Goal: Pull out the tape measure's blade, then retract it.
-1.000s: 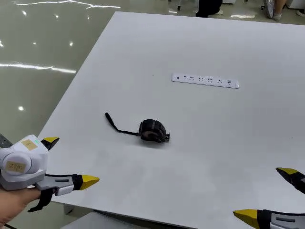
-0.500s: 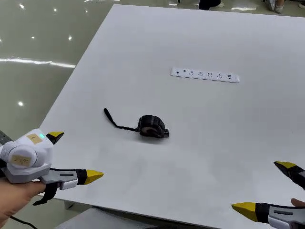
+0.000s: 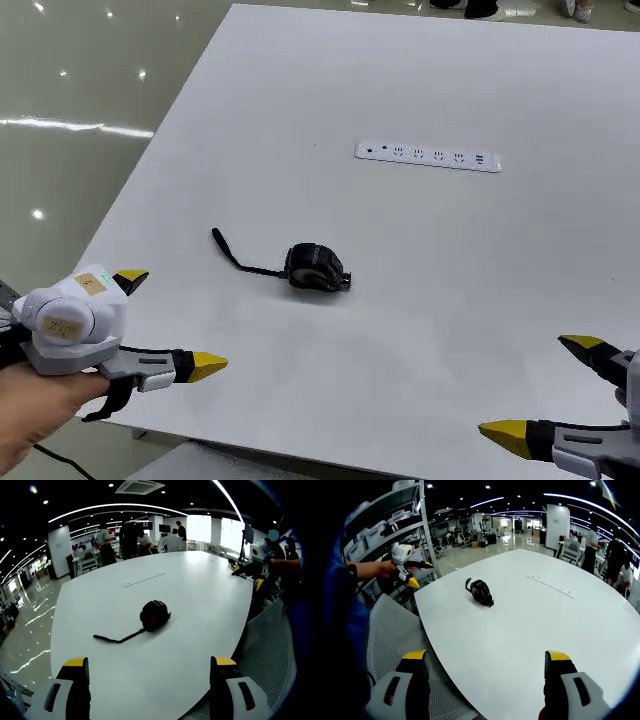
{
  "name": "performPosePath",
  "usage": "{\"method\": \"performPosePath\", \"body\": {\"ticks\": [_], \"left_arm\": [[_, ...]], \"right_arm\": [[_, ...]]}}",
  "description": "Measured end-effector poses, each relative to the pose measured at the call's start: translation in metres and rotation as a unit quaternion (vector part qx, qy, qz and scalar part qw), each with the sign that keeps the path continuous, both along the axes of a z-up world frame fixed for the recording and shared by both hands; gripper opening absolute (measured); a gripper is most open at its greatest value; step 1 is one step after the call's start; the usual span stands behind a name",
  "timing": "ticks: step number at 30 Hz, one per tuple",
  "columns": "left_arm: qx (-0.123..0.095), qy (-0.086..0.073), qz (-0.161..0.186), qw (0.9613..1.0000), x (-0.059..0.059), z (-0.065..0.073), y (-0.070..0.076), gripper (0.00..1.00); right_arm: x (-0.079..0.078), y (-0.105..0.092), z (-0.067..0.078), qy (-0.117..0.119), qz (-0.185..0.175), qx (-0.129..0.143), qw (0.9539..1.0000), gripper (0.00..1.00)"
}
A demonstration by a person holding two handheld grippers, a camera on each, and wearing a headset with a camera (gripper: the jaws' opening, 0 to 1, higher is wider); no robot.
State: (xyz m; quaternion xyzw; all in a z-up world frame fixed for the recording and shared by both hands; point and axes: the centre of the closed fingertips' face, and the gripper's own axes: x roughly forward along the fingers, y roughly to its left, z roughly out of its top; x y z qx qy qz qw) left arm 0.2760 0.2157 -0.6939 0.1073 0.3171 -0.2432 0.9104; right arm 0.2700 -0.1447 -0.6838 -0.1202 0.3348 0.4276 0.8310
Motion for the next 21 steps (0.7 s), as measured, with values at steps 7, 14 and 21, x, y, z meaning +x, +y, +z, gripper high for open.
{"method": "performPosePath", "body": {"ticks": [7, 14, 21], "left_arm": [[-0.003, 0.001, -0.011, 0.9999, 0.014, -0.002, -0.008, 0.97], [-0.002, 0.003, -0.024, 0.9997, 0.027, -0.005, -0.016, 0.97], [-0.001, 0.006, -0.036, 0.9993, 0.04, -0.009, -0.023, 0.97]], "right_arm": [[0.01, 0.004, -0.009, 0.007, 0.006, -0.002, 1.0, 0.92], [0.017, 0.012, -0.015, 0.015, 0.014, -0.001, 0.9998, 0.91], [0.026, 0.017, -0.022, 0.02, 0.024, -0.002, 0.9995, 0.91]]}}
